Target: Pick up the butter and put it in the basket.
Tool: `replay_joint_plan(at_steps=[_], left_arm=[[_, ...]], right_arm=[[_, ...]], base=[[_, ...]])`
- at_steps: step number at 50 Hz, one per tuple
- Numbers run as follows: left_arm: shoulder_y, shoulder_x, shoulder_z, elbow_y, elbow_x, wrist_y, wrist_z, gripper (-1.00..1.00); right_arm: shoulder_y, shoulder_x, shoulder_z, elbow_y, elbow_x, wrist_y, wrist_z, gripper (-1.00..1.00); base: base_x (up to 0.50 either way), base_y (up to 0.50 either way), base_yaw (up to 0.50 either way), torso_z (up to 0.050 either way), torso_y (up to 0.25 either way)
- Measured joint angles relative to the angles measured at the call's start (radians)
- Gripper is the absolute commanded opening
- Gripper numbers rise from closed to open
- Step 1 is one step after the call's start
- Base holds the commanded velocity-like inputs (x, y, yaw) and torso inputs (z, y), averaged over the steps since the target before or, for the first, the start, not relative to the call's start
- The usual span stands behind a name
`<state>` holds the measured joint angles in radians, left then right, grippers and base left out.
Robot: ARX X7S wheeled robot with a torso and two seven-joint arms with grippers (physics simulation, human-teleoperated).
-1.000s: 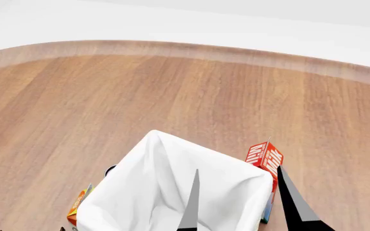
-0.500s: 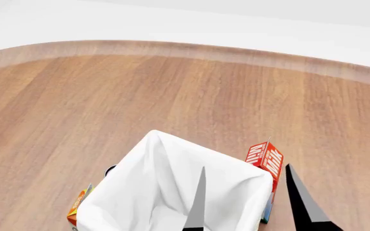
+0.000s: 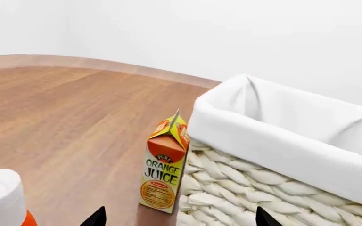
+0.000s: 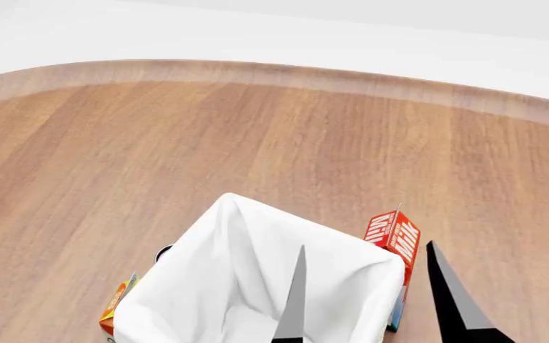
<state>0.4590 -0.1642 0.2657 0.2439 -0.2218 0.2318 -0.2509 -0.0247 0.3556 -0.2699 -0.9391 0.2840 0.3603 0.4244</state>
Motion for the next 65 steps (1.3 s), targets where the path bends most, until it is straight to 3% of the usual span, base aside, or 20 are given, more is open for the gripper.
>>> replay_joint_plan(at_steps=[29,65], left_arm=[[-0.110,0.067,0.096,-0.137,0.063,-0.076,-0.109,1.00],[-0.155,0.059,0.193,-0.281,0.056,-0.164,-0.198,1.00]], right_arm=[[0.008,0.022,0.005,-0.003,0.032,0.000,0.015,1.00],[0.018,0.045,-0.006,-0.017,0.048,0.005,0.042,1.00]], base=[[0.00,0.00,0.00,0.000,0.000],[0.00,0.00,0.00,0.000,0.000]])
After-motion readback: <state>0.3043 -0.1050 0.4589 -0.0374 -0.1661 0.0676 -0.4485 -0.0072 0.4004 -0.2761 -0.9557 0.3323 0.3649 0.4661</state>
